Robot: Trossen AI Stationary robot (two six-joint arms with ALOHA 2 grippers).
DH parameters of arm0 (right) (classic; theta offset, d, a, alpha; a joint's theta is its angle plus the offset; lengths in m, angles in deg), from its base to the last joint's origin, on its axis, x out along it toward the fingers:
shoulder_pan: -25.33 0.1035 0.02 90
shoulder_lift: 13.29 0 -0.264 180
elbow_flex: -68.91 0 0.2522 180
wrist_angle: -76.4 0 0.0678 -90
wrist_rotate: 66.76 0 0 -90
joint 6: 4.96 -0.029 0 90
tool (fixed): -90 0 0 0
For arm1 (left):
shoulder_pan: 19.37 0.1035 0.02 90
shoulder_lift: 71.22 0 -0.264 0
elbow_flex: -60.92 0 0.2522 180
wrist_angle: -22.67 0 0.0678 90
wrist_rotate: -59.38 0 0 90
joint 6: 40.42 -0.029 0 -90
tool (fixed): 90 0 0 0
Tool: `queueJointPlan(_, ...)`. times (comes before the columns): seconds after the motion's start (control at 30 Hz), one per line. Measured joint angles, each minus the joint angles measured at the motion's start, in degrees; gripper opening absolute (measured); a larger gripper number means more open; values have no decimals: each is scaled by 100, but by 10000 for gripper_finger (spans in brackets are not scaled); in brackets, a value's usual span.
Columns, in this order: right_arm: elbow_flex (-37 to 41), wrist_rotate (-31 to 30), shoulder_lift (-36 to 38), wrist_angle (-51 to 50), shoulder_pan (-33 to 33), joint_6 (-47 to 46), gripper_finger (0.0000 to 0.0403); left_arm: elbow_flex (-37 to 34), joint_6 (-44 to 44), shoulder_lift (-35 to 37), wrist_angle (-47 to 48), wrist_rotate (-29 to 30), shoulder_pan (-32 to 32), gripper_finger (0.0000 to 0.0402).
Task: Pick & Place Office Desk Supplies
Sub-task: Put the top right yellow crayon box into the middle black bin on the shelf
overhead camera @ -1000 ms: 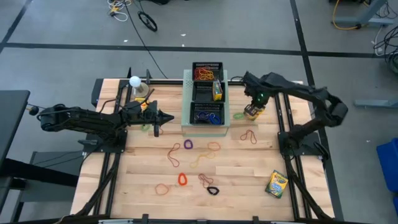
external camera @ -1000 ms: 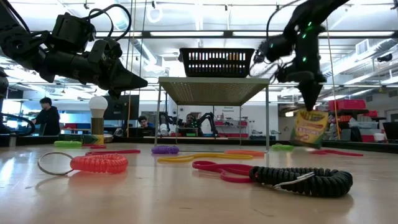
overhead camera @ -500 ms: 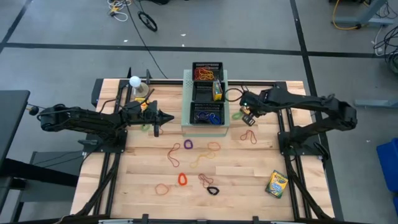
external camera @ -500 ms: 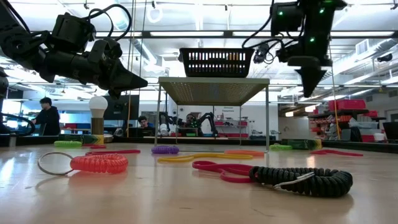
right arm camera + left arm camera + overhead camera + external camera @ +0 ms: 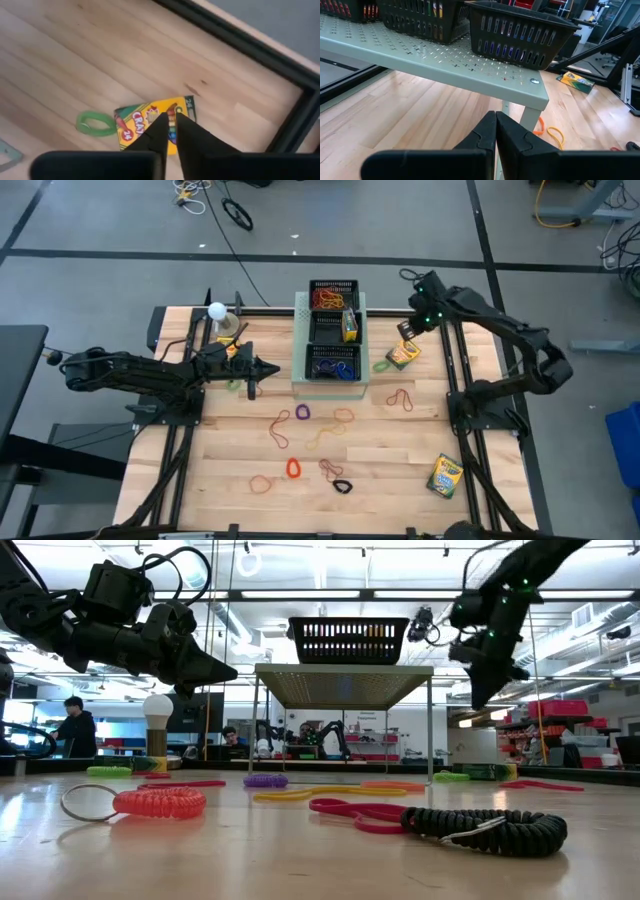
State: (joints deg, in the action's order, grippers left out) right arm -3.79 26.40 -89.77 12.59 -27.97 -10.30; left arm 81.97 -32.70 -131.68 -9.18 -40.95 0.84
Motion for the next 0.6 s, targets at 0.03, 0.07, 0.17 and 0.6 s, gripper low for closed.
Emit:
queueJointPlan(0.03, 88, 84, -24, 31, -97, 44, 59, 0, 0, 0, -2, 0, 0, 14)
queueJointPlan(0.07, 211, 192, -58, 114, -193, 65, 70, 0, 0, 0, -2, 0, 2, 14)
queueJointPlan(0.17, 675, 644, -170, 588, -391, 123, 106, 0, 0, 0, 0, 0, 1, 14)
queueJointPlan(0.6, 1096, 193, -1060, 1219, -559, 394, 226, 0, 0, 0, 0, 0, 0, 14)
